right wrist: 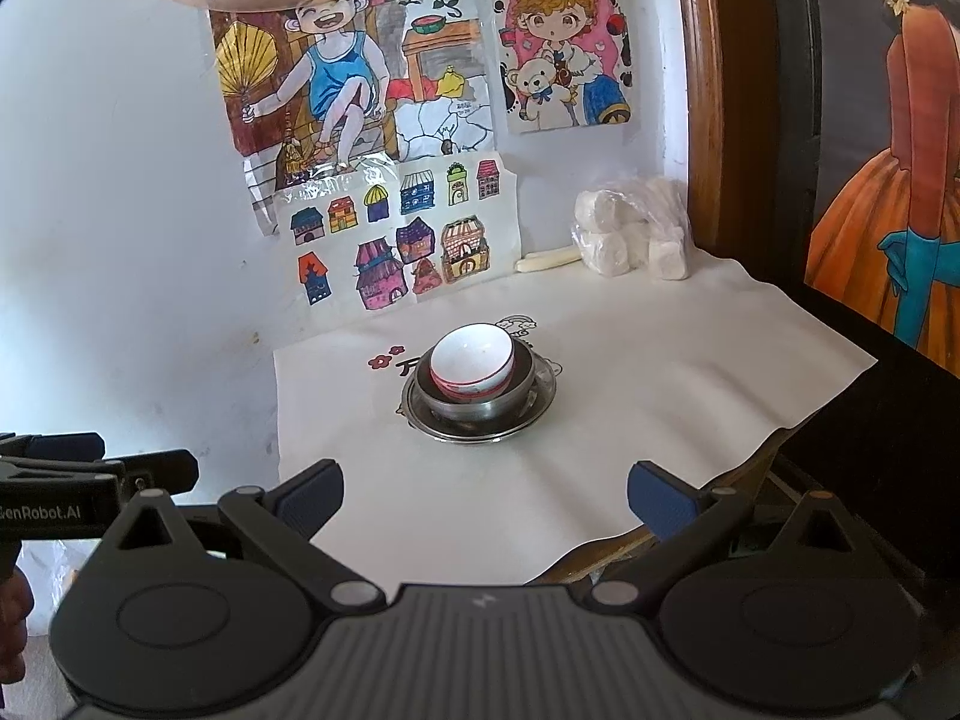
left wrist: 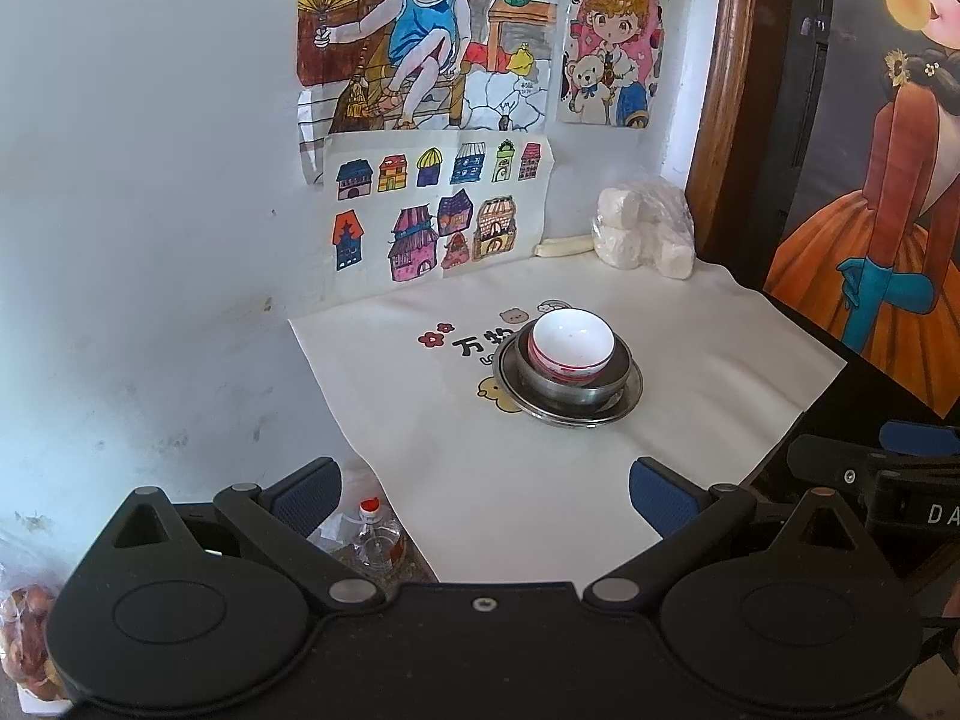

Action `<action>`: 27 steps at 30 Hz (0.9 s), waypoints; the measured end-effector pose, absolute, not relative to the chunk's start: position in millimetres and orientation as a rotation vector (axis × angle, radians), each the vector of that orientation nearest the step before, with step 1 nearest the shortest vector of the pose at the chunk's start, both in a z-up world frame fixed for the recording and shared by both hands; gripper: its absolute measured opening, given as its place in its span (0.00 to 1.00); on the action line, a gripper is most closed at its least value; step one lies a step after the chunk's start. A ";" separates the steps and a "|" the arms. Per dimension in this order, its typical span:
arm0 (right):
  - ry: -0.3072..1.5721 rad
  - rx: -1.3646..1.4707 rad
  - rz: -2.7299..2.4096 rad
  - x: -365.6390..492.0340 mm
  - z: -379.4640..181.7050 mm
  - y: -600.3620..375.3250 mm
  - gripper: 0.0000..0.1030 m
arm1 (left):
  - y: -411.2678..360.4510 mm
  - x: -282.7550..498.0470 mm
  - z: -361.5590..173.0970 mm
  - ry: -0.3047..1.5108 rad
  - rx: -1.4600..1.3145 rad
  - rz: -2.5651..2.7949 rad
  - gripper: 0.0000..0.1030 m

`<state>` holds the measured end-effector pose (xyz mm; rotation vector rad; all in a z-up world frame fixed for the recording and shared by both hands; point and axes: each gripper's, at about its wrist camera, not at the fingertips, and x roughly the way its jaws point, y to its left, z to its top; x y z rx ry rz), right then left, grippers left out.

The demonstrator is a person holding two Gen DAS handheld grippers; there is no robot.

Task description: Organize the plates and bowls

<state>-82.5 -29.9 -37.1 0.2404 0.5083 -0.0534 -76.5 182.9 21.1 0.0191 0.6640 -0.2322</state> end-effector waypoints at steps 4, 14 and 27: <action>0.508 0.238 -0.054 -82.8 -36.8 -29.6 1.00 | 183.8 -76.9 21.9 0.662 0.017 -0.229 0.99; 0.509 0.239 -0.054 -83.2 -37.1 -29.5 1.00 | 183.3 -78.1 21.9 0.660 0.015 -0.228 0.99; 0.511 0.238 -0.052 -83.0 -37.9 -31.3 1.00 | 181.6 -78.0 22.1 0.661 0.017 -0.228 0.99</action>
